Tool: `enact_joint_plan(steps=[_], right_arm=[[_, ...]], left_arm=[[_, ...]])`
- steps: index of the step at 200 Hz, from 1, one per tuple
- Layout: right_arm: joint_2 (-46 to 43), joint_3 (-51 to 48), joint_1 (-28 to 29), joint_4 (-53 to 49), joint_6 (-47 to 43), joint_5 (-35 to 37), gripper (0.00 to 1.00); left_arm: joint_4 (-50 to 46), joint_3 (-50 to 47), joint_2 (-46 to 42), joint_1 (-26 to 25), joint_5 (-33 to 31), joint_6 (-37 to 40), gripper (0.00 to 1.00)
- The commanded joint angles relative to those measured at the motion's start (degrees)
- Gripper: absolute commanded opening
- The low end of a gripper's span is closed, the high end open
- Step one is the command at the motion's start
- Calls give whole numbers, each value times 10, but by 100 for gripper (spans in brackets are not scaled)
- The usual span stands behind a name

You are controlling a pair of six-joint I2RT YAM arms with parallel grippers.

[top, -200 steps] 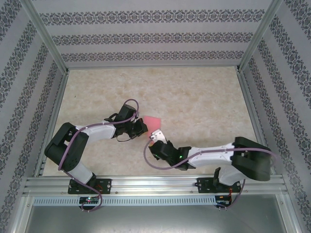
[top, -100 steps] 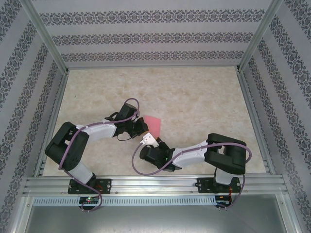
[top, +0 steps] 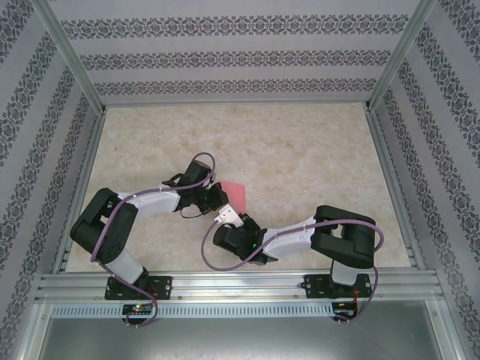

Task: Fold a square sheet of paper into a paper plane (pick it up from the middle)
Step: Fold the wing for the fifth time at the center of the table.

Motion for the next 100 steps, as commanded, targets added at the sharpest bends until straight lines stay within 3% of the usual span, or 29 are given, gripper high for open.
enact_joint_plan(steps=[1,40,59,75,87,100], right_arm=[[10,8,4,1,6,22,6],[6,-6,4,24,17,7,0],[-3,-23,4,64,22,-12,0],[-9,-42,3,104,23,-33,0],[-10,-49,3,123,28,-50,0],[-15,-63,0,153,33,-69,0]], left_arm=[[-24,20,2,-4,-5,11,2],[-57,36,-10,-4,-24,23,12],[-105,55,-25,-2,-52,42,28],[-137,67,-40,4,-78,57,34],[-154,68,-53,9,-93,60,46],[-164,65,-66,16,-101,61,51]])
